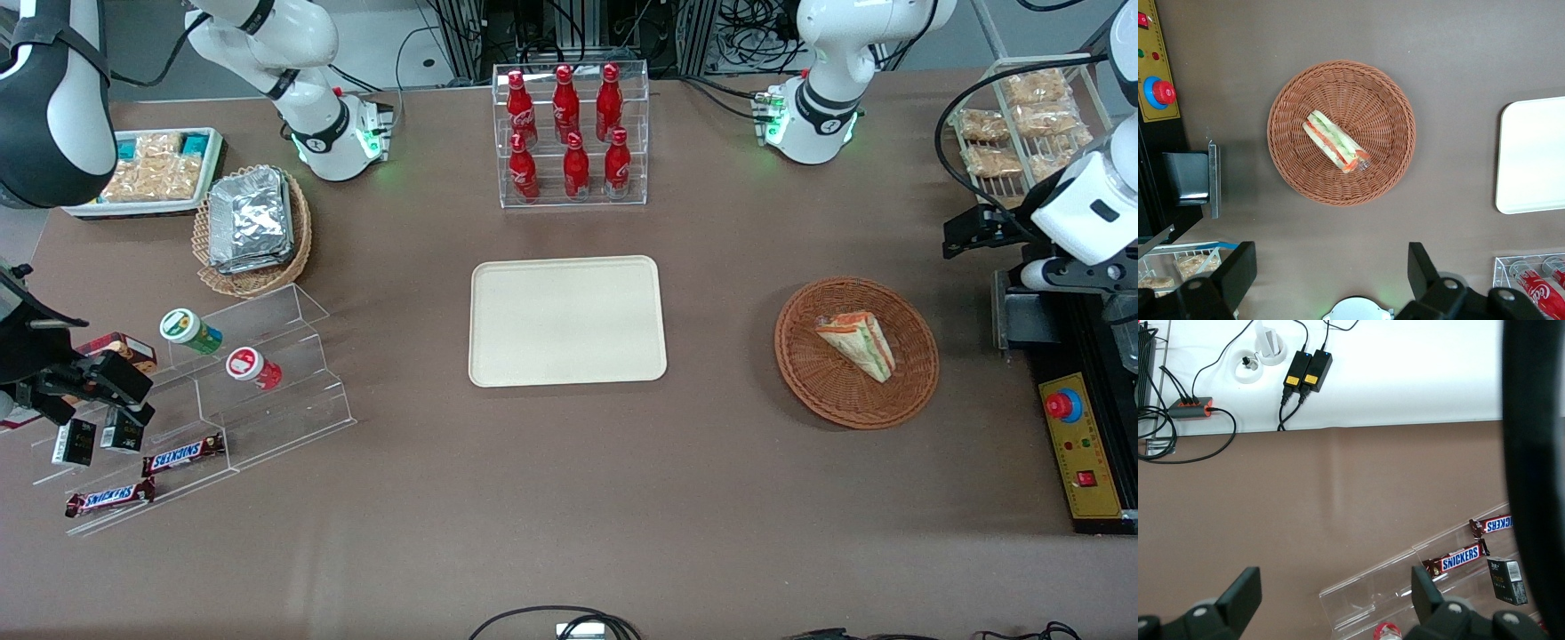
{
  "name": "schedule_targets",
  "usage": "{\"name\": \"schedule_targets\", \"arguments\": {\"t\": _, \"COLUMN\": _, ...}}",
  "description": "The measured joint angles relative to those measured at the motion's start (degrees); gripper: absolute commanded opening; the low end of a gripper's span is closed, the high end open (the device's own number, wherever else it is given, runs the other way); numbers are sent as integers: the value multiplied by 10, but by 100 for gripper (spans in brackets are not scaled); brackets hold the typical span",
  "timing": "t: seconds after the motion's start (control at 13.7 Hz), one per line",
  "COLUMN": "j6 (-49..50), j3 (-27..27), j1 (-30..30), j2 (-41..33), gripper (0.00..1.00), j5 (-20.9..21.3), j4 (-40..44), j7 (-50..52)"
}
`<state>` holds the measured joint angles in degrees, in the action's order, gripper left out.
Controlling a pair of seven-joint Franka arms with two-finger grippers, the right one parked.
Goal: Place sandwich from basket to tray
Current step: 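Move the left gripper over the sandwich in the wicker basket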
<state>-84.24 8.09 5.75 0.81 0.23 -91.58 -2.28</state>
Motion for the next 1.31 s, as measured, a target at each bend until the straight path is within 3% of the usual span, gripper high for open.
{"name": "schedule_targets", "arguments": {"t": 0.66, "j6": -45, "j3": -3, "j1": 1, "j2": 36, "gripper": 100, "j5": 12, "j4": -20, "j7": 5}}
{"name": "schedule_targets", "arguments": {"t": 1.31, "j6": -314, "j3": -10, "j1": 12, "j2": 4, "gripper": 100, "j5": 14, "j4": -294, "j7": 166}}
